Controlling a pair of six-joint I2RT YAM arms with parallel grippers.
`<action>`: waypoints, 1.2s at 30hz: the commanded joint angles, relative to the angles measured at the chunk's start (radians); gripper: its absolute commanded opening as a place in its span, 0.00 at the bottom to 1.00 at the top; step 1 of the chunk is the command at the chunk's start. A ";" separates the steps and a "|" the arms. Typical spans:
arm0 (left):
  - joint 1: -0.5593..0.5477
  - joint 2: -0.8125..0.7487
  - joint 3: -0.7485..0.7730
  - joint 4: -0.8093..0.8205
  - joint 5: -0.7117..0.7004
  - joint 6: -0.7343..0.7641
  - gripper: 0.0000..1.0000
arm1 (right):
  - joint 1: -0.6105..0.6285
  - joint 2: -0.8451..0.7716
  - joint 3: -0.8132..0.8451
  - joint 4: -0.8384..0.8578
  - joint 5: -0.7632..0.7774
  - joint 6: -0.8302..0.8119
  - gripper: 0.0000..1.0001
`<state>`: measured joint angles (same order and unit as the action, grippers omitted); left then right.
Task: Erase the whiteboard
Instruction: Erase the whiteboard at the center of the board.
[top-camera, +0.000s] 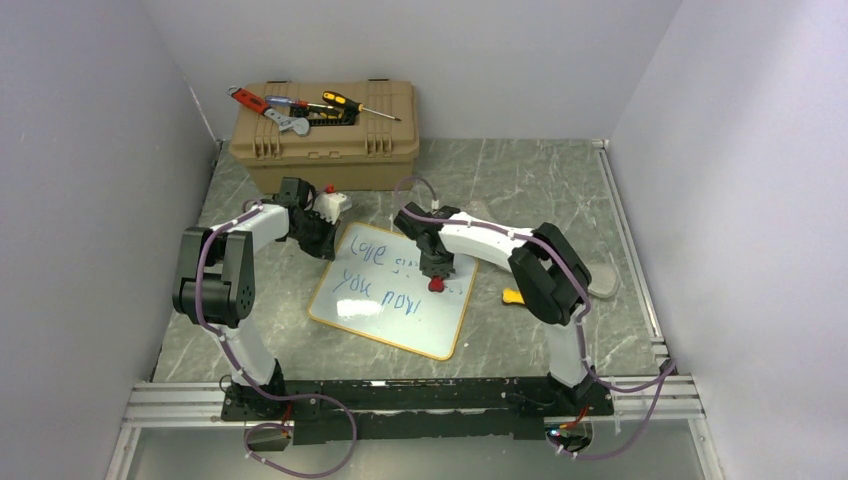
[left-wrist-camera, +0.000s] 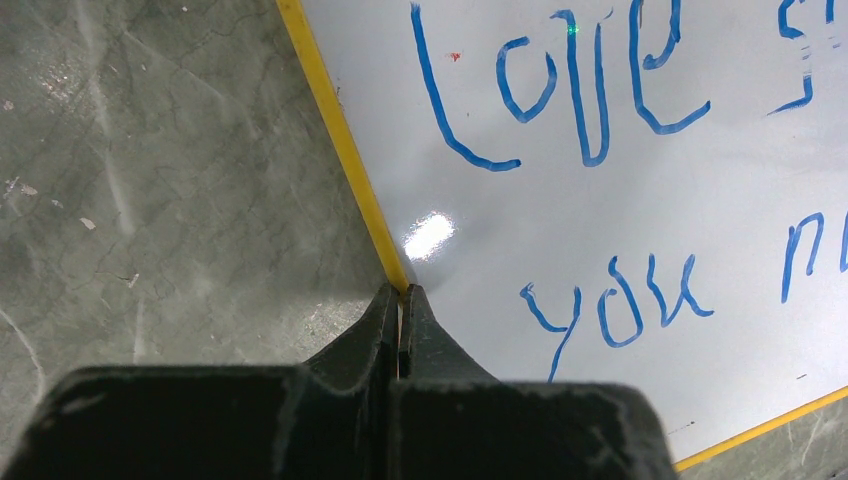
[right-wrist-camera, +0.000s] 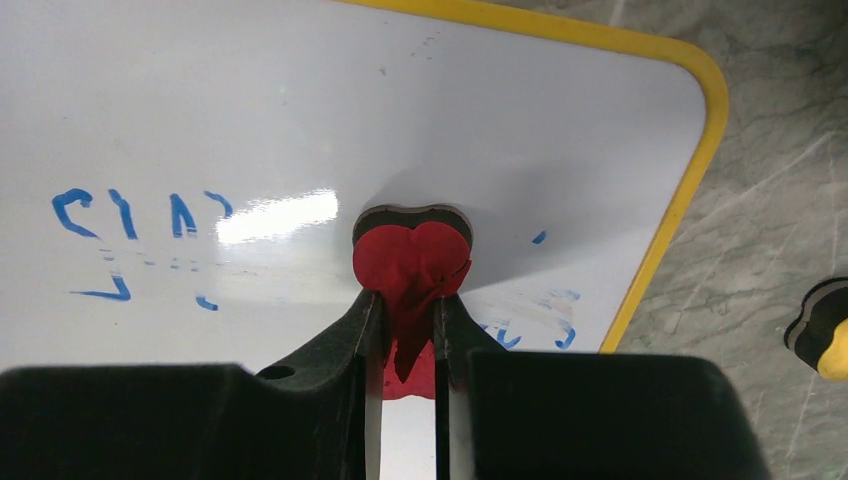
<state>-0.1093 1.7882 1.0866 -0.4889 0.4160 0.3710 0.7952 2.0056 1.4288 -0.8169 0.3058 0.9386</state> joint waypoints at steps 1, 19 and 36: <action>-0.029 0.007 -0.028 -0.091 0.048 -0.013 0.00 | 0.029 0.105 0.007 0.093 -0.100 0.024 0.00; -0.029 0.028 -0.050 -0.066 0.024 -0.018 0.00 | -0.021 -0.147 -0.311 -0.004 -0.052 -0.033 0.00; -0.032 0.010 -0.078 -0.070 -0.018 -0.019 0.00 | 0.046 0.188 0.203 0.043 -0.176 -0.046 0.00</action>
<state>-0.1322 1.7817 1.0653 -0.4770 0.4538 0.3416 0.8093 2.0930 1.5715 -0.8303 0.1955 0.8810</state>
